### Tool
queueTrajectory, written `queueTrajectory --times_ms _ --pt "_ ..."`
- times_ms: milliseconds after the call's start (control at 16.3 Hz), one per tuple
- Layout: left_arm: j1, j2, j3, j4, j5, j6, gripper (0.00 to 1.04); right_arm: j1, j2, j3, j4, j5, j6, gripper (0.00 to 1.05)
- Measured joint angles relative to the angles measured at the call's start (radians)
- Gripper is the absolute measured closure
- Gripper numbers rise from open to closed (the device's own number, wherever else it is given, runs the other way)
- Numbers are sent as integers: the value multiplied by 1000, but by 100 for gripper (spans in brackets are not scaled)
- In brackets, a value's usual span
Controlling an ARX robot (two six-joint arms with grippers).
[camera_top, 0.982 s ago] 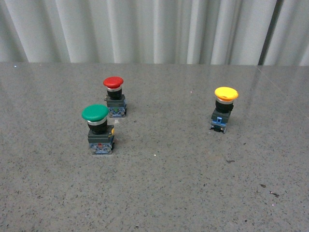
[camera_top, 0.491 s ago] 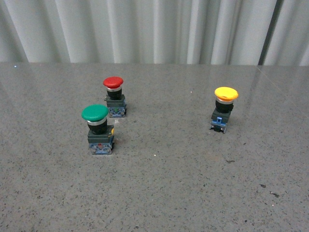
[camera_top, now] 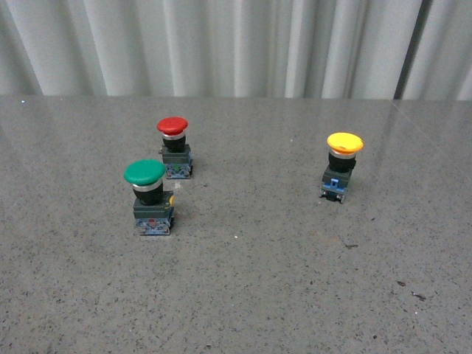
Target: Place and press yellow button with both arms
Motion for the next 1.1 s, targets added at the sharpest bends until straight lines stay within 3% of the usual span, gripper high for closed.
queueTrajectory --times_ms 61,123,184,552,614,736,798,921,1105 --pt "0 0 0 0 0 0 7 0 -21 0 -20 0 0 103" --pt "0 0 0 0 0 0 7 0 -113 1 -166 -4 0 103" --pt "0 0 0 0 -1 0 7 0 -182 1 -206 -2 0 103" --pt "0 0 0 0 0 0 7 0 -194 1 -204 -2 0 103" --pt "0 0 0 0 0 0 7 0 -194 1 -204 -2 0 97" --pt "0 0 0 0 0 0 7 0 -194 1 -204 -2 0 68" --pt "0 0 0 0 0 0 7 0 -194 1 -204 -2 0 61" --pt "0 0 0 0 0 0 7 0 -194 1 -204 -2 0 57" --pt "0 0 0 0 0 0 7 0 -194 1 -204 -2 0 28"
